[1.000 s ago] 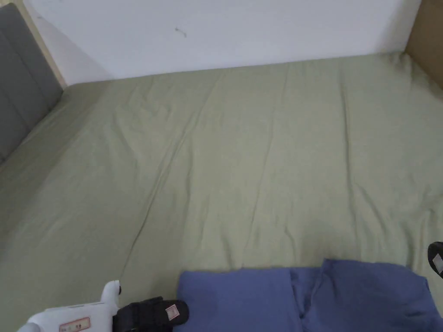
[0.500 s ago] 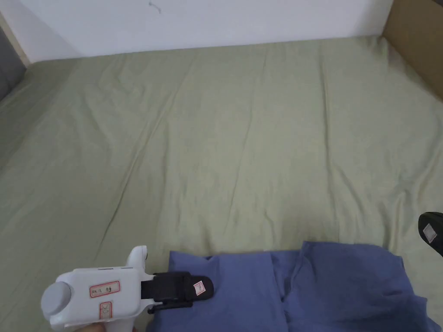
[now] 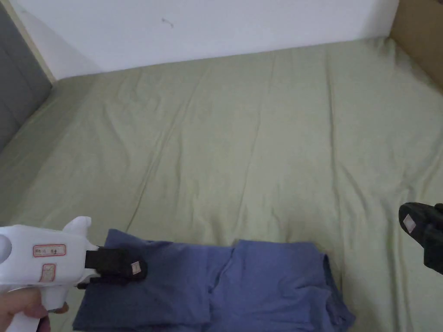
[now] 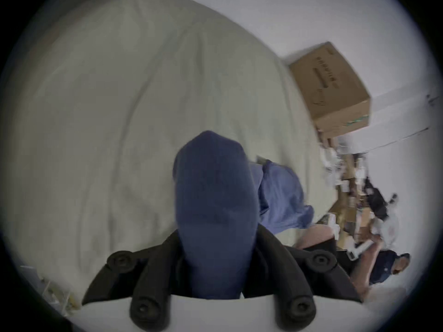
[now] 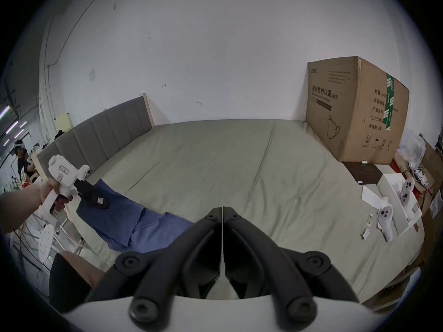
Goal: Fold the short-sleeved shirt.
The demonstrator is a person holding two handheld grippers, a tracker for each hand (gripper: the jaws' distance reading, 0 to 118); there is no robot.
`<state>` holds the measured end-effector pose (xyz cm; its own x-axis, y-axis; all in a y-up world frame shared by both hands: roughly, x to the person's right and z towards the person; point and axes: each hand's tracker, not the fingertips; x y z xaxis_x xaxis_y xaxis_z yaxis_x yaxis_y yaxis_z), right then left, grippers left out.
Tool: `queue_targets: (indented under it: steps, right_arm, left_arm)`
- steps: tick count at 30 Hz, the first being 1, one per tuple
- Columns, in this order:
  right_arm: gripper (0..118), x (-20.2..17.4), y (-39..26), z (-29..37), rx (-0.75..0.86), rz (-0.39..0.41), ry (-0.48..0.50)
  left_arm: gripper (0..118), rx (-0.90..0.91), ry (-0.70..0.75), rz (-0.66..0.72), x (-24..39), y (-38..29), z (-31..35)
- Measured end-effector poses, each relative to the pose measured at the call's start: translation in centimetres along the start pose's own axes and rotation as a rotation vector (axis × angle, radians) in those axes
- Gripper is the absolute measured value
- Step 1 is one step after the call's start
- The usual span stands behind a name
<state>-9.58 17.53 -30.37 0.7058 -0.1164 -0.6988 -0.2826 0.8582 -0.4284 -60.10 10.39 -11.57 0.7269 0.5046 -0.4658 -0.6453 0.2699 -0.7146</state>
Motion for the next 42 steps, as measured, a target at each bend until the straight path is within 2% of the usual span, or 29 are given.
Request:
queue_targets:
  steps: [1,4,9,12,15,19,20,22,24,25,26,28,30,31,32,33,35,36,39,42]
  right_arm:
    - [1,0.1,0.0,0.3,0.007,-0.007,0.001]
    - [1,0.6,0.0,1.3,0.015,-0.032,0.010]
    - [1,1.8,-0.3,3.5,0.036,-0.058,0.017]
    - [1,2.9,-0.5,4.8,0.051,-0.070,0.014]
    - [1,4.1,-0.7,5.6,0.053,-0.049,-0.029]
    - [1,5.2,-0.8,6.3,0.047,-0.030,-0.056]
    - [1,5.4,-0.8,6.5,0.047,-0.027,-0.062]
    - [1,5.6,-0.7,6.8,0.050,-0.015,-0.075]
    - [1,5.8,-0.7,6.8,0.054,-0.018,-0.082]
    - [1,5.8,-0.8,6.7,0.056,-0.025,-0.080]
    - [1,5.8,-0.8,6.6,0.057,-0.031,-0.077]
    - [1,5.6,-0.9,6.4,0.053,-0.036,-0.068]
    - [1,5.2,-1.1,6.3,0.048,-0.029,-0.053]
    - [1,5.0,-1.2,6.2,0.047,-0.023,-0.049]
    - [1,4.8,-1.2,6.1,0.046,-0.018,-0.046]
    - [1,4.7,-1.2,6.0,0.045,-0.016,-0.042]
    - [1,4.4,-1.2,5.9,0.041,-0.018,-0.036]
    - [1,4.3,-1.2,5.8,0.041,-0.018,-0.035]
    - [1,4.1,-1.3,6.0,0.040,-0.004,-0.040]
    - [1,4.1,-1.4,6.2,0.029,0.012,-0.059]
  left_arm:
    - [14,-0.010,0.036,-0.027,0.7,0.2,0.2]
    - [14,-0.031,-0.007,-0.023,4.5,0.0,0.0]
    - [14,-0.066,0.096,-0.095,11.7,-0.4,-2.6]
    - [14,-0.089,0.088,-0.119,15.8,-1.1,-5.7]
    - [14,-0.126,0.109,-0.186,18.8,-2.1,-9.5]
    - [16,-0.170,0.137,-0.205,20.9,-3.0,-15.1]
    - [25,-0.177,0.139,-0.190,21.2,-3.4,-16.1]
    - [56,-0.168,0.159,-0.148,21.8,-3.9,-17.8]
    - [71,-0.145,0.070,-0.110,22.4,-4.4,-18.2]
    - [92,-0.133,0.021,-0.085,23.1,-4.9,-17.8]
    - [97,-0.123,-0.025,-0.080,23.5,-5.1,-17.2]
    - [96,-0.122,-0.083,-0.139,24.2,-5.3,-15.6]
    - [92,-0.085,-0.043,-0.217,24.3,-5.3,-13.3]
    - [70,-0.055,-0.011,-0.267,23.9,-5.3,-12.3]
    - [37,-0.029,0.019,-0.299,23.4,-5.4,-11.7]
    - [4,-0.001,0.109,-0.295,23.2,-5.8,-11.4]
    - [0,0.020,0.276,-0.300,22.3,-6.5,-11.8]
    - [0,-0.003,0.281,-0.330,21.9,-7.0,-12.5]
    - [0,-0.047,0.233,-0.306,23.0,-8.9,-15.2]
    - [0,-0.026,0.234,-0.330,25.6,-9.4,-18.5]
